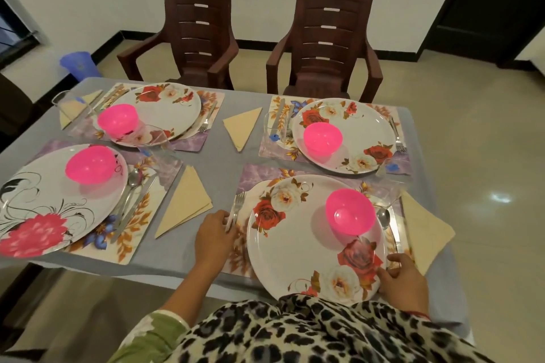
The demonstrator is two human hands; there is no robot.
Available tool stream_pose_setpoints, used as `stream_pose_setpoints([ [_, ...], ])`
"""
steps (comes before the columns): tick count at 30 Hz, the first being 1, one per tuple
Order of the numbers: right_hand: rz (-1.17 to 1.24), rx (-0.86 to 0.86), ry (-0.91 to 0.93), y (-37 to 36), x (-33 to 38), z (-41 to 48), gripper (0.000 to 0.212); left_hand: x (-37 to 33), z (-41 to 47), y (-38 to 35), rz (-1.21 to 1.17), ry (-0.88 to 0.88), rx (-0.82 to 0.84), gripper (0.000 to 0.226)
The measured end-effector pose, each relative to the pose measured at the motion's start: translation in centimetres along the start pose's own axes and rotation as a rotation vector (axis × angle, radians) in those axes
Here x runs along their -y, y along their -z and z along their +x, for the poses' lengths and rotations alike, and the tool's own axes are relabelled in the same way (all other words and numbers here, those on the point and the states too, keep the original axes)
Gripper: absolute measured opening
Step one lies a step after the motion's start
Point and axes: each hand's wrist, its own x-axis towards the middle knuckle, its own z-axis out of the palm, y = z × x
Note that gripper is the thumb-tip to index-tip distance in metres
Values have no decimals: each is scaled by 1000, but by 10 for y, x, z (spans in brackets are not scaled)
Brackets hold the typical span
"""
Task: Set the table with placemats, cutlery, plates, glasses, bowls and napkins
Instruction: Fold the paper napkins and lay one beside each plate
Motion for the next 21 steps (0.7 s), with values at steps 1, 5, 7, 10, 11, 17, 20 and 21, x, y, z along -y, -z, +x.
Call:
stream_pose_setpoints([
  [1,6,3,-2,0,0,1,32,-3,-2,0,-35,-9,-13,23],
  [5,30,5,2,-2,3,6,31,-24,-17,-11,-130,-37,61,28],
  [7,51,-2,16,-5,7,10,30,-30,-21,-18,-132,-53,84,24],
  [10,62,-19,39,-10,15,17,26,-32,-19,-23,-116,-45,73,21],
  [11,56,-26,46,-12,17,19,25,-32,-18,-23,-108,-51,67,20],
  [17,28,-50,37,-18,16,25,22,-28,-20,-19,-33,-85,53,29],
  [20,23,-54,31,-20,15,26,23,-22,-24,-16,1,-55,55,35],
  [21,27,-54,33,-19,15,26,23,-22,-25,-16,-1,-50,67,36],
])
